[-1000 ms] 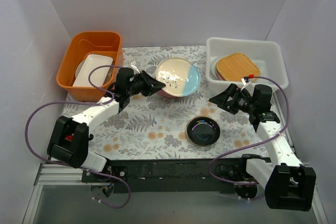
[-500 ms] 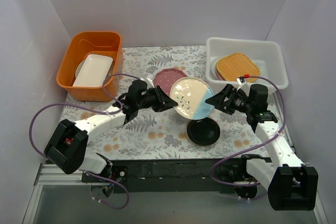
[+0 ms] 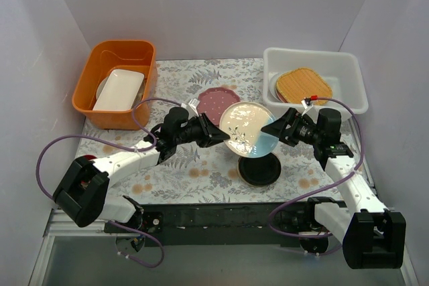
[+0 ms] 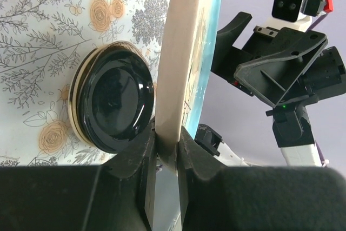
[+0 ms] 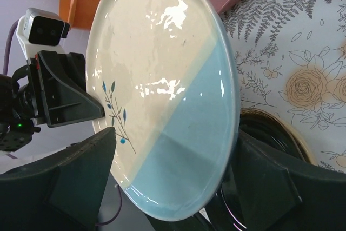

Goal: Place the plates into the plastic bin on the countertop
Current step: Place the plate in the plastic bin.

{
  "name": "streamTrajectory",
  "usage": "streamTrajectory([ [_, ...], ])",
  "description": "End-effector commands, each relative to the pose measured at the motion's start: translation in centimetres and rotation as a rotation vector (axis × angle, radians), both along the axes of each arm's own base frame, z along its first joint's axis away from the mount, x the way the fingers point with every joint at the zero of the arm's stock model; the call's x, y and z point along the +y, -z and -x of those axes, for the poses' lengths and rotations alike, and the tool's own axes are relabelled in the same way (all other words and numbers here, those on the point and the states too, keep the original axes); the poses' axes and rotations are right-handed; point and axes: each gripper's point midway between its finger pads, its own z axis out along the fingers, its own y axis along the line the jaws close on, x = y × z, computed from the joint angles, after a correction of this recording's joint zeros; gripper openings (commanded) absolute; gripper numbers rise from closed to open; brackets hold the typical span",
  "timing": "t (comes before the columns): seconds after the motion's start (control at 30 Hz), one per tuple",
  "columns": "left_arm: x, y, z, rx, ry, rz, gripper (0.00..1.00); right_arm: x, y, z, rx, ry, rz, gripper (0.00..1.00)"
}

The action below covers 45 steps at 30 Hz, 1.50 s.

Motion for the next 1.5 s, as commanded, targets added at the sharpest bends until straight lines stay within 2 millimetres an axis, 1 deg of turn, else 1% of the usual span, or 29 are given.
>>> streamTrajectory([
  [0.0, -1.2, -7.7, 1.0, -0.177, 0.059, 0.182, 0.00, 0.7, -1.1, 0.0, -0.062, -0.035, -0.039, 0.89],
  [0.13, -1.4, -7.1, 1.2, -0.163, 0.073, 0.179, 0.00, 0.8, -1.1, 0.2, -0.065, -0.037, -0.049, 0.83],
  [0.23, -1.4, -6.6, 1.6, -0.152, 0.074, 0.181, 0.00, 1.0, -1.1, 0.4, -0.069, -0.049, -0.055, 0.71],
  [0.27, -1.5, -6.4, 1.8, -0.148, 0.073, 0.183, 0.00, 1.0, -1.1, 0.4, -0.066, -0.050, -0.057, 0.60],
  [0.33, -1.4, -6.4, 1.9, -0.143, 0.068, 0.178, 0.00, 1.2, -1.1, 0.4, -0.065, -0.057, -0.063, 0.51],
  [0.37, -1.4, -6.2, 1.9, -0.141, 0.069, 0.175, 0.00, 1.2, -1.2, 0.5, -0.065, -0.061, -0.065, 0.41],
  [0.43, -1.5, -6.0, 2.0, -0.139, 0.069, 0.169, 0.00, 1.3, -1.3, 0.6, -0.071, -0.058, -0.068, 0.33],
  [0.47, -1.5, -5.9, 2.1, -0.137, 0.069, 0.167, 0.00, 1.2, -1.2, 0.6, -0.070, -0.054, -0.067, 0.20],
  [0.57, -1.5, -5.5, 2.1, -0.131, 0.063, 0.159, 0.00, 1.3, -1.4, 0.8, -0.072, -0.061, -0.067, 0.01],
  [0.8, -1.4, -5.2, 1.9, -0.137, 0.046, 0.114, 0.00, 1.3, -1.4, 1.0, -0.076, -0.069, -0.071, 0.01],
  [0.9, -1.3, -4.6, 1.5, -0.144, 0.030, 0.078, 0.00, 1.4, -1.6, 1.1, -0.082, -0.071, -0.076, 0.01],
  [0.97, -1.4, -4.8, 1.2, -0.152, 0.030, 0.065, 0.03, 1.4, -1.6, 1.1, -0.078, -0.070, -0.078, 0.01],
  [1.0, -1.5, -4.2, 1.2, -0.144, 0.036, 0.043, 0.06, 1.4, -1.8, 1.1, -0.085, -0.070, -0.085, 0.01],
  [1.07, -1.6, -4.2, 1.2, -0.141, 0.041, 0.040, 0.11, 1.5, -1.6, 1.3, -0.082, -0.074, -0.087, 0.01],
  [1.1, -1.6, -4.1, 1.2, -0.142, 0.037, 0.036, 0.17, 1.5, -1.4, 1.3, -0.077, -0.075, -0.088, 0.01],
  [1.13, -1.6, -4.1, 1.2, -0.143, 0.036, 0.036, 0.20, 1.5, -1.4, 1.2, -0.087, -0.075, -0.089, 0.01],
  [1.2, -1.5, -4.0, 1.2, -0.141, 0.026, 0.025, 0.29, 1.6, -1.2, 1.4, -0.074, -0.089, -0.094, 0.01],
  [1.23, -1.4, -4.0, 1.2, -0.150, 0.026, 0.019, 0.39, 1.7, -1.3, 1.3, -0.076, -0.091, -0.097, 0.01],
  [1.27, -1.3, -4.0, 1.1, -0.158, 0.023, 0.010, 0.44, 1.7, -1.0, 1.6, -0.074, -0.094, -0.103, 0.01],
  [1.3, -1.2, -3.6, 1.2, -0.156, 0.023, -0.007, 0.51, 1.7, -1.4, 1.6, -0.095, -0.093, -0.108, 0.01],
  [1.33, -1.1, -3.6, 1.0, -0.166, 0.014, -0.013, 0.64, 1.7, -1.6, 1.6, -0.100, -0.094, -0.108, 0.01],
  [1.43, -0.7, -4.0, 1.0, -0.188, -0.003, -0.014, 0.76, 1.8, -1.9, 1.6, -0.105, -0.101, -0.107, 0.01],
  [1.47, -0.6, -4.2, 1.0, -0.199, -0.005, -0.017, 0.84, 1.8, -1.9, 1.6, -0.103, -0.102, -0.107, 0.01],
])
